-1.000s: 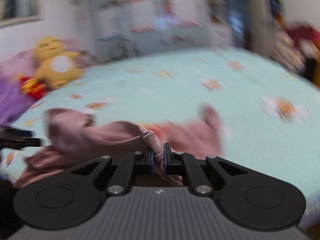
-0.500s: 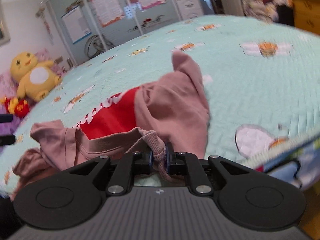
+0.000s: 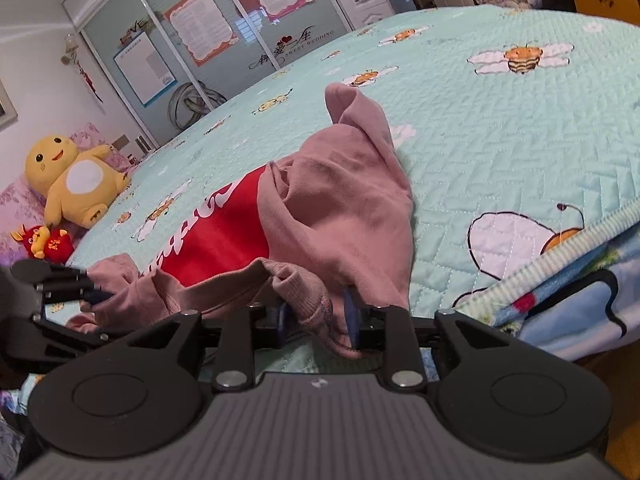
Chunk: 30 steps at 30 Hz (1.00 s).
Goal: Fold clothes
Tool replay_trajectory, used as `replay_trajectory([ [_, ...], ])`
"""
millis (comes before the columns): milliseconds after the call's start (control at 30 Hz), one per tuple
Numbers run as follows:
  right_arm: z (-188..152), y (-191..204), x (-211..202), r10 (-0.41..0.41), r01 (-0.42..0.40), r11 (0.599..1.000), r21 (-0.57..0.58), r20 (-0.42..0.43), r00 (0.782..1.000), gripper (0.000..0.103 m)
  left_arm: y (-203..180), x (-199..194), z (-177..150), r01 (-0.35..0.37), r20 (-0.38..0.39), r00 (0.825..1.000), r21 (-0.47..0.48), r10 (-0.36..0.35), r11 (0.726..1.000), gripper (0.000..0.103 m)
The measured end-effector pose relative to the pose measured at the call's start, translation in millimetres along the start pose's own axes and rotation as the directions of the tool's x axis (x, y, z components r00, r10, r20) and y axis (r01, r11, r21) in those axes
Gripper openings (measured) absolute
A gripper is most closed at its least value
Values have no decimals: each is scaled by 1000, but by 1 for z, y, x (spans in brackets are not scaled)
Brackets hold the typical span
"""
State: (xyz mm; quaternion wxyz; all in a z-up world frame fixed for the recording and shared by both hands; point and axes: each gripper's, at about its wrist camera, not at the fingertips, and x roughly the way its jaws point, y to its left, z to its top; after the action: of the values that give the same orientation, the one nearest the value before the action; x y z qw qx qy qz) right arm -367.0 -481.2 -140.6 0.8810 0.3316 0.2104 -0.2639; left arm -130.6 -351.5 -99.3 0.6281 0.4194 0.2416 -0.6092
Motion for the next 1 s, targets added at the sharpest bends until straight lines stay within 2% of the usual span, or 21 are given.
replay_trajectory([
  [67,0,1,1,1,-1,1000,-3,-2,1000,33,-4,-9,-7,8,14,1000,-16,-7,1000,24],
  [167,0,3,0,4,-4,1000,-15,3,1000,36,-15,-19,-22,27,19,999,-32,-27,999,24],
  [267,-1,4,0,5,-5,1000,-20,3,1000,39,-32,-26,-37,34,13,999,7,-34,999,24],
  [367,-1,6,1,2,-2,1000,-30,1,1000,42,-41,-27,-44,-16,22,1000,24,15,1000,30],
  [433,-2,7,2,1,-1,999,-36,-2,1000,46,-36,-24,-41,-24,21,999,7,24,1000,35],
  [500,-2,8,3,0,0,999,-44,-4,1000,48,-32,-20,-36,-23,17,1000,-5,24,1000,45],
  [567,-2,9,3,-2,2,999,-46,-4,1000,48,-35,-14,-32,-25,7,1000,22,24,999,54],
  [667,-2,8,3,-1,1,999,-42,-6,1000,48,-40,-11,-32,-40,12,999,39,39,998,56],
  [733,-2,7,3,0,0,999,-40,-9,1000,49,-39,-11,-34,-45,25,999,22,45,999,44],
  [767,-3,7,3,1,-1,999,-39,-9,1000,49,-39,-12,-35,-48,32,998,13,47,999,27],
  [800,-3,7,3,2,-2,999,-40,-8,1000,49,-38,-12,-36,-50,39,998,4,50,999,17],
  [867,-3,8,3,6,-6,999,-46,-8,1000,48,-31,-20,-37,-51,75,996,-46,54,998,13],
  [900,-3,8,2,8,-8,999,-50,-6,1000,42,-27,-25,-37,-54,98,993,-69,60,996,12],
  [933,-3,11,1,12,-12,998,-62,-1,1000,25,-23,-31,-36,-63,119,990,-85,73,994,12],
  [967,-3,13,-1,15,-15,997,-74,5,1000,18,-20,-36,-35,-78,137,986,-94,91,992,12],
  [1000,-3,16,-3,20,-18,996,-85,12,1000,18,-17,-42,-33,-100,155,981,-99,115,990,11],
])
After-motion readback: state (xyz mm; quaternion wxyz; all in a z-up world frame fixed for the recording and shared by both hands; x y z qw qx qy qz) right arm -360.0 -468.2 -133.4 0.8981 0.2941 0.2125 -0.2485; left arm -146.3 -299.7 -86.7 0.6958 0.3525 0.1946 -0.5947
